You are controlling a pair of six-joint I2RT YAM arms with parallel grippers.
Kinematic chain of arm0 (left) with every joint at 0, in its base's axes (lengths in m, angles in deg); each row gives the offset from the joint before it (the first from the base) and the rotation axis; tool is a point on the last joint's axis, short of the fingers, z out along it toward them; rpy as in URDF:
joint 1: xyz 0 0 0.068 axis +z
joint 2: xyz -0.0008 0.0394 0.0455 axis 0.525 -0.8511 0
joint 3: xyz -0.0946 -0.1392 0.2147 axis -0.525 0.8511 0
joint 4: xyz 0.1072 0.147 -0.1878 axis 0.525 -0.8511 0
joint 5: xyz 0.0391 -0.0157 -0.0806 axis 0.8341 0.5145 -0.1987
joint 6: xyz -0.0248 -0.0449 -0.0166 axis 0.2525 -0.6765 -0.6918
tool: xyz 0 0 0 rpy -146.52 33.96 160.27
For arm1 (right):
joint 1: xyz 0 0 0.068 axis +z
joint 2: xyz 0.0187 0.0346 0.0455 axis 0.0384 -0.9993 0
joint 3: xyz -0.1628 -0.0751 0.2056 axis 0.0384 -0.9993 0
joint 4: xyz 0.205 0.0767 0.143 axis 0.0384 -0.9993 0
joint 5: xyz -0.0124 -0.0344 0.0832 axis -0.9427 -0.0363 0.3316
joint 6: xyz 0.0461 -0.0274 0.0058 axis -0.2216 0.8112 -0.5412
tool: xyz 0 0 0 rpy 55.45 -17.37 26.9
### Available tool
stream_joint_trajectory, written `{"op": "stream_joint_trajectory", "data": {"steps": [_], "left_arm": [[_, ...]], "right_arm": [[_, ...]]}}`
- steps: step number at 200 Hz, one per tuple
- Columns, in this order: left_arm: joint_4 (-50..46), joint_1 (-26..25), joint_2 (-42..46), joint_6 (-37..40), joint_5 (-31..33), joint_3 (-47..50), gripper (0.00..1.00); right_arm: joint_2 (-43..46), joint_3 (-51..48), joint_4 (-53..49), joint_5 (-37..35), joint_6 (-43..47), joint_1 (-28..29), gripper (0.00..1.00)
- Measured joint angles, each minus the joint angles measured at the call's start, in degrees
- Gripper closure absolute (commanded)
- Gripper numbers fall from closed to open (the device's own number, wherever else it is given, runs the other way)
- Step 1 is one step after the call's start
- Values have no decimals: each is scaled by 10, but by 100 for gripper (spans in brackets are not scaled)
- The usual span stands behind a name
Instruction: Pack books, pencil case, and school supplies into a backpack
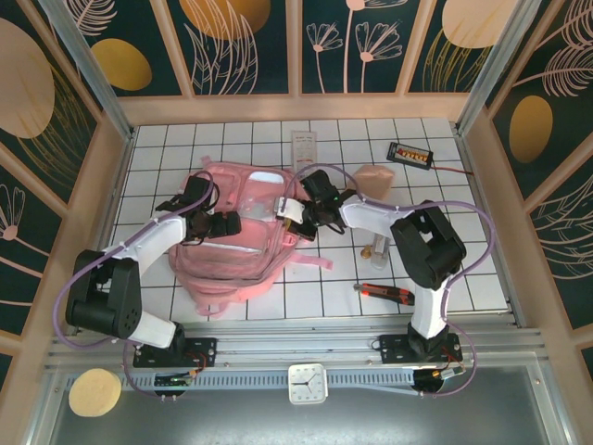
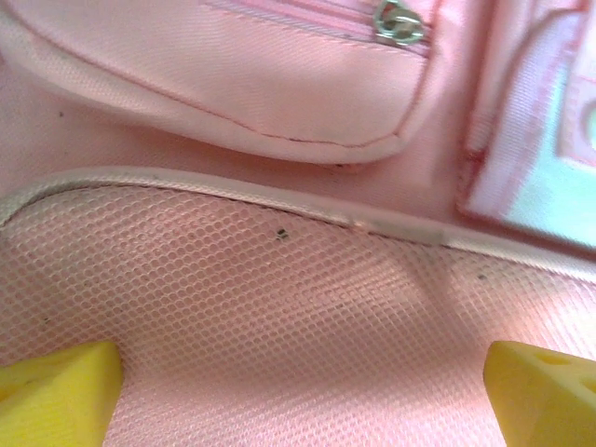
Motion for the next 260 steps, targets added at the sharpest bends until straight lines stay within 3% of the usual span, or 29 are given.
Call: {"op": "stream_joint_trajectory", "data": {"steps": [46,84,128,197,237,251,258,260], "left_arm": [[-45,0,5,-17,-10,-59,2],[-83,0,41,-71,-78,-53,3],[-120,3,89,-99,-32,-4,2],[-112,80,127,-132,3,91,1],[4,87,123,-193,-67,167,1],[57,90,118,-225,-99,195,13],[76,91,118,-235,-110,203,28],[84,91,118,-240,-113,205,37]], "right_arm": [[-27,60,-14,-34,-40,-24,100],[-63,116,-29,-52,-74,-28,100],[-78,144,-37,-58,-90,-34,100],[-83,148,-34,-51,-104,-48,100],[-83,148,-34,-49,-107,-48,100],[-83,148,-33,-49,-109,-49,100],[-83,148,-32,-49,-109,-50,100],[-83,148,-32,-49,-110,-51,100]]}}
